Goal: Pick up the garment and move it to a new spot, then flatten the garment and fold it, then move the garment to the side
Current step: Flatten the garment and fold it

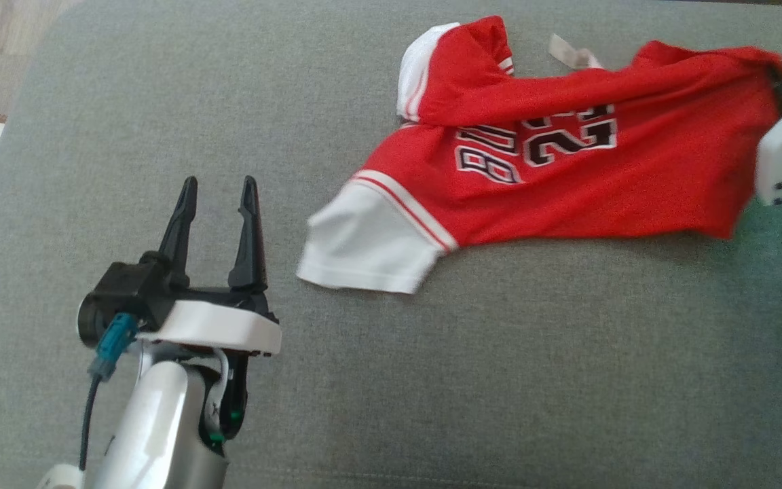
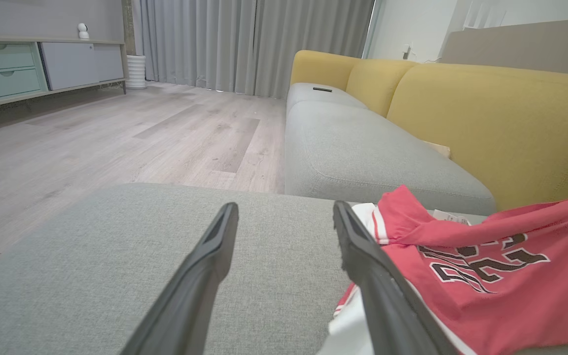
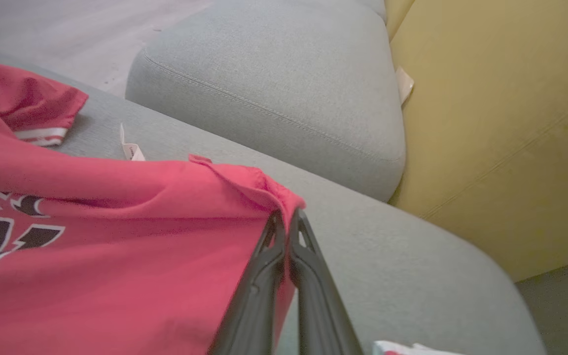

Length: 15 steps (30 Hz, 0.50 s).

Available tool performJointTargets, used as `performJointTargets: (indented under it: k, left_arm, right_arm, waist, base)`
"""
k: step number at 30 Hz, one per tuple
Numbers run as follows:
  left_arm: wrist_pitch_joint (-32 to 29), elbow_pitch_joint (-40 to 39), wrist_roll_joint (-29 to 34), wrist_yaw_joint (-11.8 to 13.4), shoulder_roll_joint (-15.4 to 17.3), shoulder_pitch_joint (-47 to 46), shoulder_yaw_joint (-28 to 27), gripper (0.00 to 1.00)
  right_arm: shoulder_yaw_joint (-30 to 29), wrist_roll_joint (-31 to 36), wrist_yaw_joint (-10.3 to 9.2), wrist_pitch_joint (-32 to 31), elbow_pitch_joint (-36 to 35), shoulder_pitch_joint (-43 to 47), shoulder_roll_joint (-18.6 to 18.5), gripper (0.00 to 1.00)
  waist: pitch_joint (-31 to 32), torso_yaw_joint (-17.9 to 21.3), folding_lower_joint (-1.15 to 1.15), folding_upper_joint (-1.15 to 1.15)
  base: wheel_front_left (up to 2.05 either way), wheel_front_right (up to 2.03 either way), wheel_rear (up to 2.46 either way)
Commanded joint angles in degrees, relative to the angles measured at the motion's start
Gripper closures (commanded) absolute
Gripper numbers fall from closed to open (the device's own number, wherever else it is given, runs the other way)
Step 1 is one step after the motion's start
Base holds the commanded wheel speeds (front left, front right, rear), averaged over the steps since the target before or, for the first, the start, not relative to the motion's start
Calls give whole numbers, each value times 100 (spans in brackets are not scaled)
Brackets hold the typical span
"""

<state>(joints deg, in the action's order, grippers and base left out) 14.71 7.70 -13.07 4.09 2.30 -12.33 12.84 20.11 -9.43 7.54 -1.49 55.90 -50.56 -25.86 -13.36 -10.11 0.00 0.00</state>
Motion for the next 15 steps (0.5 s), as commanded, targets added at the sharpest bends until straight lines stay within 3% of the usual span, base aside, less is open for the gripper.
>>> performJointTargets:
  k: [1, 5, 9, 10, 11, 15]
  left_arm:
    - [29, -182, -26, 9, 58, -206, -128, 0]
    - [29, -164, -32, -4, 58, -203, -96, 0]
    - [29, -149, -26, -7, 58, -193, -105, 0]
    - [29, -146, -21, -8, 58, -186, -117, 0]
    - [29, -145, -11, -8, 58, -162, -152, 0]
    - [29, -150, 13, -34, 58, -124, -209, 0]
  right_arm:
    - [71, 260, -5, 75, -99, -244, -175, 100]
    - [-176, 827, -5, -176, 171, -392, -302, 100]
    - [-475, 1012, -5, -281, 324, -318, -108, 100]
    - [-556, 1039, -5, -280, 361, -282, -35, 11]
    - [-720, 1067, -5, -250, 409, -229, 117, 0]
    - [-1023, 992, -5, 150, 265, -160, 425, 0]
  waist:
    - [4, -2, 0, 0]
    - [27, -19, 0, 0]
    - [63, -6, 0, 0]
    - [74, 9, 0, 0]
    - [109, 59, 0, 0]
    - [201, 203, 0, 0]
  base:
    - [0, 0, 0]
    - [0, 0, 0]
    - [0, 0, 0]
    - [0, 0, 0]
    - [0, 0, 0]
    - [0, 0, 0]
